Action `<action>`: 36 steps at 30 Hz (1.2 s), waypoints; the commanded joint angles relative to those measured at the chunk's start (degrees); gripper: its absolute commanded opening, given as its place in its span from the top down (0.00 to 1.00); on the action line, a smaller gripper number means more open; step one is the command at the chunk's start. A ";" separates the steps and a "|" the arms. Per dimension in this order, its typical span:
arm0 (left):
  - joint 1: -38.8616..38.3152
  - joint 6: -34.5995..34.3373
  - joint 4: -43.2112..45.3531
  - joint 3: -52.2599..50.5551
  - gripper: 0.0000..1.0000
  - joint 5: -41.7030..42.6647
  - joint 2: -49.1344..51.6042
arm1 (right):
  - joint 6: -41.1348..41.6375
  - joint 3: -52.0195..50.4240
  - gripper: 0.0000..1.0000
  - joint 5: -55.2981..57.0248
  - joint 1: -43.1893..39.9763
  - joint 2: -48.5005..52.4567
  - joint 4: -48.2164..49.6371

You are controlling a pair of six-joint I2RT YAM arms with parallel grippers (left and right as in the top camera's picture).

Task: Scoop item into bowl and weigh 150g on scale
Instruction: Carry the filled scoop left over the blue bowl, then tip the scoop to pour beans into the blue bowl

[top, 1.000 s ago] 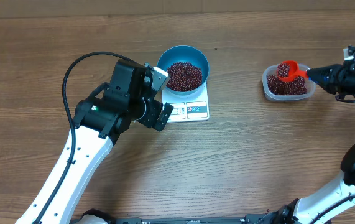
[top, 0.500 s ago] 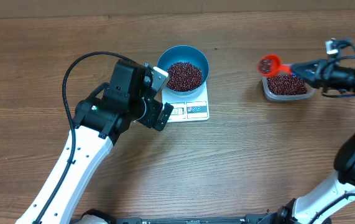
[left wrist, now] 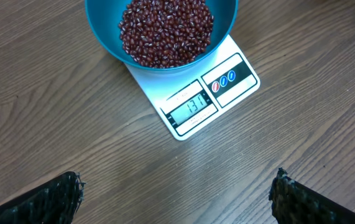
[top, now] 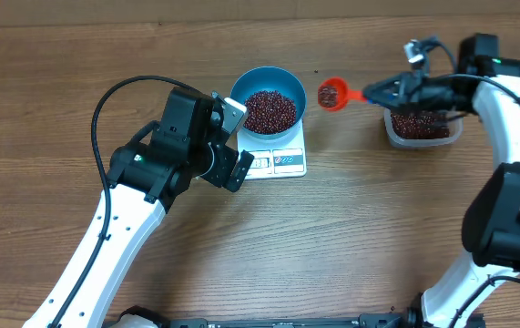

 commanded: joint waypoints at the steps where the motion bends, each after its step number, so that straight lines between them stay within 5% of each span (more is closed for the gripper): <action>1: -0.37 1.07 0.11 0.09 0.01 0.83 0.35 | 6.29 3.96 0.96 4.50 4.09 0.31 1.16; 11: -0.37 1.07 0.11 0.09 0.01 0.85 0.35 | 16.24 12.79 0.96 25.09 16.35 0.28 3.48; 23: -0.37 1.07 0.11 0.09 0.01 0.85 0.35 | 15.96 26.16 0.96 62.12 30.97 0.17 -4.85; 36: -0.37 1.07 0.11 0.09 0.00 0.85 0.35 | 14.05 26.67 0.96 82.12 41.18 0.20 -5.20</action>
